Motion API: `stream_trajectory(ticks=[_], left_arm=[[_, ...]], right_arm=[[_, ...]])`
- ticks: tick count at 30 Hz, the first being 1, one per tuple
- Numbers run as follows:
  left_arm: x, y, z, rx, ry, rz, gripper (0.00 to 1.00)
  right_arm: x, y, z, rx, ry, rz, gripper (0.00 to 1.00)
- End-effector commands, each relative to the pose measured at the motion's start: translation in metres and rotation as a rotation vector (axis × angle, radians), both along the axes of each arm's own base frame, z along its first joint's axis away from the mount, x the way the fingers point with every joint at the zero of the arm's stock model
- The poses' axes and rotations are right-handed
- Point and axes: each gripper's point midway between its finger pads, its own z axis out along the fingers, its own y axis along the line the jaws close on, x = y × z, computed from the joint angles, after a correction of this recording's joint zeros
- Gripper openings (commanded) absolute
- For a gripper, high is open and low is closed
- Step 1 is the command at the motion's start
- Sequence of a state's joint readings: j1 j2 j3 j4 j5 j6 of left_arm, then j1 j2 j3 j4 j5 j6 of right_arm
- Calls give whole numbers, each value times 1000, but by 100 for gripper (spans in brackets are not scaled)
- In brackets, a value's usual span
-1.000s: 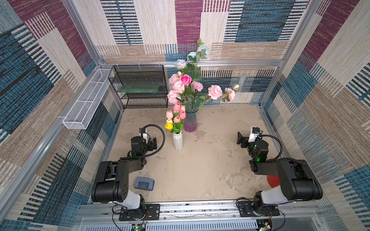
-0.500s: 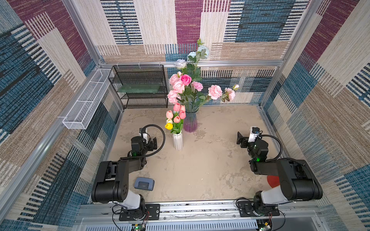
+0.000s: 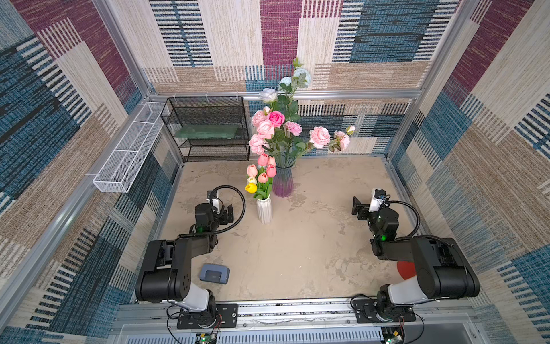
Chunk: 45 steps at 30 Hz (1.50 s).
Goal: Pick out pink flowers from the vase
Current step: Pick up the flower from the vase.
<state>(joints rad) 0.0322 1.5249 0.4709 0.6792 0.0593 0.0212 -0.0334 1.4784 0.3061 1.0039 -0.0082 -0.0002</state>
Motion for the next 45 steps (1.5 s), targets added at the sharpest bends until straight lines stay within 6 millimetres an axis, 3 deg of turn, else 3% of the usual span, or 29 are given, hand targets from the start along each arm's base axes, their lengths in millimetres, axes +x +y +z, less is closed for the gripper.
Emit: stream_trajectory(ticks=[1, 12, 17, 21, 24, 27, 32, 35, 39, 45], left_arm=[[1, -2, 3, -3, -9, -16, 99], [0, -3, 4, -5, -14, -19, 99], [-2, 2, 20, -1, 24, 9, 99], [-10, 6, 59, 1, -39, 47, 99], [-20, -6, 94, 15, -91, 39, 99], [-41, -37, 113, 75, -56, -41, 100], [-95, -50, 155, -39, -187, -21, 99], [-129, -61, 174, -133, -226, -68, 99], [-170, -58, 185, -278, -165, -53, 100], [-215, -87, 197, -327, 45, -260, 100]], right_arm=[[1, 0, 4, 12, -13, 8, 95], [0, 0, 4, 10, -16, 5, 95], [4, 3, 10, 2, -8, 31, 95], [16, 29, 45, -59, 22, 97, 95], [3, 52, 86, -32, -73, 130, 95], [-19, 87, 128, -41, -167, 201, 95], [-67, 137, 181, -30, -243, 346, 95], [-101, 158, 202, -26, -291, 457, 95], [-139, 175, 229, 67, -317, 564, 95], [-156, 194, 254, 120, -171, 610, 95]])
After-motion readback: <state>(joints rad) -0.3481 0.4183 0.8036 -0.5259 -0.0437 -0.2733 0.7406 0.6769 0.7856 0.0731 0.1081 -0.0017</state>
